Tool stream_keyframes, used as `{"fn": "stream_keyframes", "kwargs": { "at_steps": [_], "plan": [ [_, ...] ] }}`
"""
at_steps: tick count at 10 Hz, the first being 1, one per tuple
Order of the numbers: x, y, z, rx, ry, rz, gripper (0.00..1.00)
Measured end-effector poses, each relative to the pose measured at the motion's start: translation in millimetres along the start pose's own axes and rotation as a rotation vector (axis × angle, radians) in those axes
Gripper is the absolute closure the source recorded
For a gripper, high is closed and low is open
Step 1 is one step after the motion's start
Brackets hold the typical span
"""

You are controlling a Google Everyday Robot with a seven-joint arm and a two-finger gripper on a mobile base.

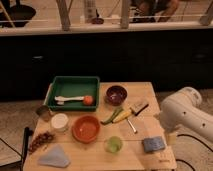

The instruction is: Wipe red bowl with sponge

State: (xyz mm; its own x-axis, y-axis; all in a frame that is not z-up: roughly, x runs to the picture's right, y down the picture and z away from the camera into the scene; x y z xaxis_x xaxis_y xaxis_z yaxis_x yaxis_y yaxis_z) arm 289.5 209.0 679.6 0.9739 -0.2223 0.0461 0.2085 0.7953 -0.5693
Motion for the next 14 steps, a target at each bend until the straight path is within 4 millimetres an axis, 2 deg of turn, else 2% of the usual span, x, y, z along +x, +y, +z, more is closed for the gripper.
{"fn": "stream_keyframes", "kwargs": {
  "at_steps": [7, 14],
  "plan": [
    [-7.6, 30.4, 30.3, 0.000, -0.025, -0.073, 0.20],
    [-11.4, 45.7, 55.7, 0.012, -0.091, -0.070, 0.20]
  ]
}}
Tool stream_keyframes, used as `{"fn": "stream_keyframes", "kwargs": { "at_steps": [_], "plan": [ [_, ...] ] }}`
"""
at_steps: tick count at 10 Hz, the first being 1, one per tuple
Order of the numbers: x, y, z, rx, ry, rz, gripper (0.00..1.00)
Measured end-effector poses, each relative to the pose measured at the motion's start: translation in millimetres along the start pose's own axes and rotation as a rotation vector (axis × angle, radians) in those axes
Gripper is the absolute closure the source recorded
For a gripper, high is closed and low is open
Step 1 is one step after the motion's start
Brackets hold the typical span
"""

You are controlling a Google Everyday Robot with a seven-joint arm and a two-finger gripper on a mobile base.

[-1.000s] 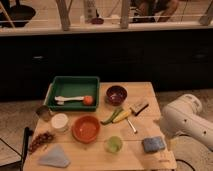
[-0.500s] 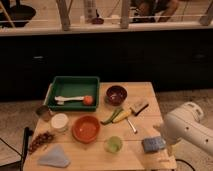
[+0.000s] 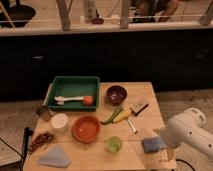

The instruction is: Wipe red bowl with sponge

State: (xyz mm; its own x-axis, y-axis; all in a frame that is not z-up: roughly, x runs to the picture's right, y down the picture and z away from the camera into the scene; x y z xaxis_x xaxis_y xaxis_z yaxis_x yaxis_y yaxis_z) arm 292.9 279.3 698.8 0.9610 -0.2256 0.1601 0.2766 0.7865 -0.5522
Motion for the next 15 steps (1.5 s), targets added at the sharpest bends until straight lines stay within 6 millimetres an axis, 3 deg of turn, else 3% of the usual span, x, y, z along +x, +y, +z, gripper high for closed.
{"fn": "stream_keyframes", "kwargs": {
  "at_steps": [9, 15],
  "plan": [
    [4.9, 11.2, 39.6, -0.014, -0.071, 0.027, 0.20],
    [8.0, 12.7, 53.1, -0.027, -0.106, 0.046, 0.20]
  ]
}}
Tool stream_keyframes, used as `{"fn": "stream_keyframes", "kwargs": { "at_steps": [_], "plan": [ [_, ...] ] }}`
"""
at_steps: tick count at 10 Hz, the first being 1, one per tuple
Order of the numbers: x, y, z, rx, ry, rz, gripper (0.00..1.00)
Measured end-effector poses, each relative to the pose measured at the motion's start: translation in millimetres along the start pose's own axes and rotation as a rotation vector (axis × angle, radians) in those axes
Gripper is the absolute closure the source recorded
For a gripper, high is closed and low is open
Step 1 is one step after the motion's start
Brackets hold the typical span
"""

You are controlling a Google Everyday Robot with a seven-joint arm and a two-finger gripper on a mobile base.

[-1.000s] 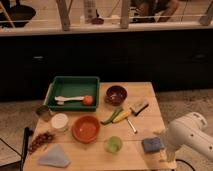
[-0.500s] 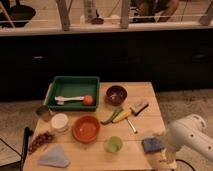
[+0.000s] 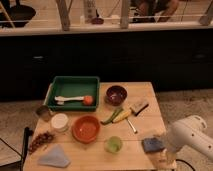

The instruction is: Wipe red bowl with sponge

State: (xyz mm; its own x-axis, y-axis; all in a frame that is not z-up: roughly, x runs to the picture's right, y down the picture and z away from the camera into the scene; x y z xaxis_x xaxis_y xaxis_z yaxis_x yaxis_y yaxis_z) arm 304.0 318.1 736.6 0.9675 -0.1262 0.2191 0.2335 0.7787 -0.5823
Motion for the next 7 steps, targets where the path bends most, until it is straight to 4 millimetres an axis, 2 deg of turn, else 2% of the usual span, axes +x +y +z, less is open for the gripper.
{"fn": "stream_keyframes", "kwargs": {
  "at_steps": [7],
  "plan": [
    [3.6, -0.7, 6.5, -0.013, -0.007, 0.001, 0.20]
  ]
}}
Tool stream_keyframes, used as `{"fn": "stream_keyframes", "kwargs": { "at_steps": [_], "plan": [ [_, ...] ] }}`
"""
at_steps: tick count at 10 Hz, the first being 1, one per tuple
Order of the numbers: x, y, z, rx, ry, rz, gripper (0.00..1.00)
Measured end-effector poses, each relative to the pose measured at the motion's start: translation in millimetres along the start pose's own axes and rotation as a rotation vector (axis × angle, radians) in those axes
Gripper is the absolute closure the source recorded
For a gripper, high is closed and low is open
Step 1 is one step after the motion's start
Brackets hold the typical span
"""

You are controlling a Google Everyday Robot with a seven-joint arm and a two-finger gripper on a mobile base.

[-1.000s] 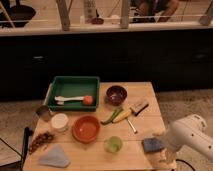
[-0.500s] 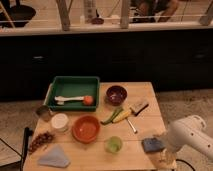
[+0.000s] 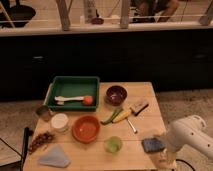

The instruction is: Wipe red bowl with sponge

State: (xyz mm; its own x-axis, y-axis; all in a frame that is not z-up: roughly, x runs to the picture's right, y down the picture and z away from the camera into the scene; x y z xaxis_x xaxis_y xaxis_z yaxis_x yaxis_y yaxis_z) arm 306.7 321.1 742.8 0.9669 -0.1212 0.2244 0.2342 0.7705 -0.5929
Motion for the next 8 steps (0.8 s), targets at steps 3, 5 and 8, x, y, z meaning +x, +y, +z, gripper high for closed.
{"fn": "stream_keyframes", "kwargs": {
  "at_steps": [3, 5, 8],
  "plan": [
    [2.2, -0.4, 1.6, -0.002, 0.002, -0.002, 0.20],
    [2.9, -0.4, 2.9, -0.008, 0.001, -0.005, 0.20],
    [4.3, -0.9, 3.4, -0.011, 0.007, -0.013, 0.20]
  ]
}}
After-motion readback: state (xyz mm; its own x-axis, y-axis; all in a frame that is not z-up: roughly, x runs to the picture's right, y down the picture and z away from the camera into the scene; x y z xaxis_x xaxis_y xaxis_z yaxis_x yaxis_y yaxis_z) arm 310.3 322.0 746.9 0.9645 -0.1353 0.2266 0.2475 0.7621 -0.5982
